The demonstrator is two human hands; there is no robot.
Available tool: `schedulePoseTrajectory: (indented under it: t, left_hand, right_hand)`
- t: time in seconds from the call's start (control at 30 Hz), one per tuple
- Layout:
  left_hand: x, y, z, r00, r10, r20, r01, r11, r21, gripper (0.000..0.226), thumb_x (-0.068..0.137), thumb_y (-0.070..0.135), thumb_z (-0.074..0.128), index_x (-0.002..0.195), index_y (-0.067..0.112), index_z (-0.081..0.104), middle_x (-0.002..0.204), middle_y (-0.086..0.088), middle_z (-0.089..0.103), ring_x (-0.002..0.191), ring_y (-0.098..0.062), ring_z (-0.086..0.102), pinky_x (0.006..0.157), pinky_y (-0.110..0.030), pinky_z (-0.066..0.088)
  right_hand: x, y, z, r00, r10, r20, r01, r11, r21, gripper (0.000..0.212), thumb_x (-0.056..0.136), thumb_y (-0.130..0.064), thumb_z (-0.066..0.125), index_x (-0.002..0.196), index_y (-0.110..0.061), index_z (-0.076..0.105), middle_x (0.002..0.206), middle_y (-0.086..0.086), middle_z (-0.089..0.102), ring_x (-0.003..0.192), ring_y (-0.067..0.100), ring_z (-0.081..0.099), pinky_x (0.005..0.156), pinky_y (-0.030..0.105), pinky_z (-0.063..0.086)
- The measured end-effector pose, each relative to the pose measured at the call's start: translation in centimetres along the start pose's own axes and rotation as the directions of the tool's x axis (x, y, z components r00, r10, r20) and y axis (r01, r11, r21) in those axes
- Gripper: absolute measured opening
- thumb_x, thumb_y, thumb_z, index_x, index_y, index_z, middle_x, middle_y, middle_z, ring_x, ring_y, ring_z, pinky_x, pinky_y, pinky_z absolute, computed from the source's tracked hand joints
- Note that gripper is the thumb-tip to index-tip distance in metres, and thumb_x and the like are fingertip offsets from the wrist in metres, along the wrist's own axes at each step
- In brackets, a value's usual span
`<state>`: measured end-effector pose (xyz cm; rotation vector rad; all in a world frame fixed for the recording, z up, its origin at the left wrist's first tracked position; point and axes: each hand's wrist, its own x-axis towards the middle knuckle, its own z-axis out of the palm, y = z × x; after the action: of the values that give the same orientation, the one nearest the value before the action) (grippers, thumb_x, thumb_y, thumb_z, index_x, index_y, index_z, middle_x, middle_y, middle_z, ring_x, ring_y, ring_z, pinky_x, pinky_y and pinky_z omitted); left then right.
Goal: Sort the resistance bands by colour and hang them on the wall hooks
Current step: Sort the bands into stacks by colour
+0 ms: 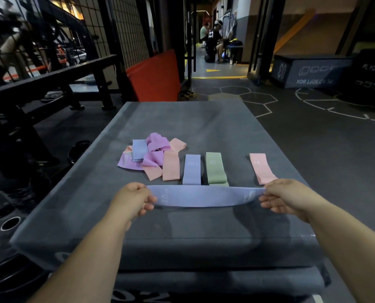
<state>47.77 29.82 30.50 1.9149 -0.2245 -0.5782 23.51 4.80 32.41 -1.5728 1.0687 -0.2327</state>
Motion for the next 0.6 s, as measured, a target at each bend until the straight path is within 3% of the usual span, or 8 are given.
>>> schedulePoseTrajectory:
  t: [0.13, 0.23, 0.37, 0.47, 0.6]
  left_hand:
    - [0.3, 0.0, 0.3, 0.999, 0.036, -0.034, -0.035, 0.999, 0.005, 0.012, 0.09, 0.021, 0.054, 0.082, 0.012, 0.057, 0.075, -0.007, 0.068, 0.055, -0.018, 0.056, 0.051, -0.024, 0.041]
    - [0.3, -0.4, 0.4, 0.995, 0.071, -0.075, -0.065, 0.994, 0.083, 0.027, 0.081, 0.038, 0.07, 0.076, 0.014, 0.057, 0.066, -0.003, 0.067, 0.052, -0.018, 0.058, 0.054, -0.028, 0.046]
    - [0.4, -1.0, 0.4, 0.987, 0.123, -0.105, -0.085, 0.946, 0.312, 0.022, 0.067, 0.022, 0.079, 0.071, 0.017, 0.057, 0.054, 0.002, 0.065, 0.056, -0.022, 0.065, 0.068, -0.042, 0.056]
    - [-0.1, -0.7, 0.6, 0.982, 0.155, -0.104, -0.085, 0.869, 0.487, 0.018, 0.07, 0.021, 0.074, 0.075, 0.02, 0.056, 0.071, 0.0, 0.066, 0.07, -0.022, 0.065, 0.065, -0.034, 0.053]
    - [-0.7, -0.7, 0.9, 0.98, 0.179, -0.088, -0.076, 0.744, 0.664, 0.015, 0.078, 0.021, 0.066, 0.08, 0.022, 0.051, 0.082, 0.004, 0.06, 0.074, -0.02, 0.06, 0.057, -0.026, 0.039]
  right_hand:
    - [-0.2, -0.1, -0.4, 1.0, 0.004, 0.026, -0.005, 0.999, 0.05, 0.008, 0.087, -0.015, 0.062, 0.088, -0.008, 0.065, 0.083, 0.009, 0.071, 0.074, 0.023, 0.07, 0.063, 0.026, 0.05]
    - [-0.3, 0.1, -0.6, 0.999, -0.035, 0.024, 0.036, 0.998, -0.044, 0.008, 0.084, -0.015, 0.068, 0.082, -0.008, 0.066, 0.074, 0.007, 0.069, 0.067, 0.017, 0.068, 0.06, 0.023, 0.048]
    - [-0.6, 0.3, -0.3, 0.997, -0.068, 0.045, 0.077, 0.967, -0.245, 0.007, 0.076, -0.009, 0.075, 0.078, -0.004, 0.07, 0.064, 0.008, 0.067, 0.058, 0.015, 0.059, 0.052, 0.02, 0.043]
    - [-0.7, 0.3, -0.1, 0.995, -0.07, 0.066, 0.088, 0.939, -0.331, 0.007, 0.073, -0.006, 0.076, 0.077, -0.004, 0.071, 0.062, 0.008, 0.067, 0.057, 0.016, 0.056, 0.053, 0.022, 0.042]
    - [-0.6, 0.3, 0.3, 0.992, -0.048, 0.113, 0.094, 0.887, -0.451, 0.013, 0.073, -0.008, 0.076, 0.082, -0.008, 0.067, 0.061, 0.002, 0.065, 0.053, 0.009, 0.06, 0.051, 0.019, 0.044]
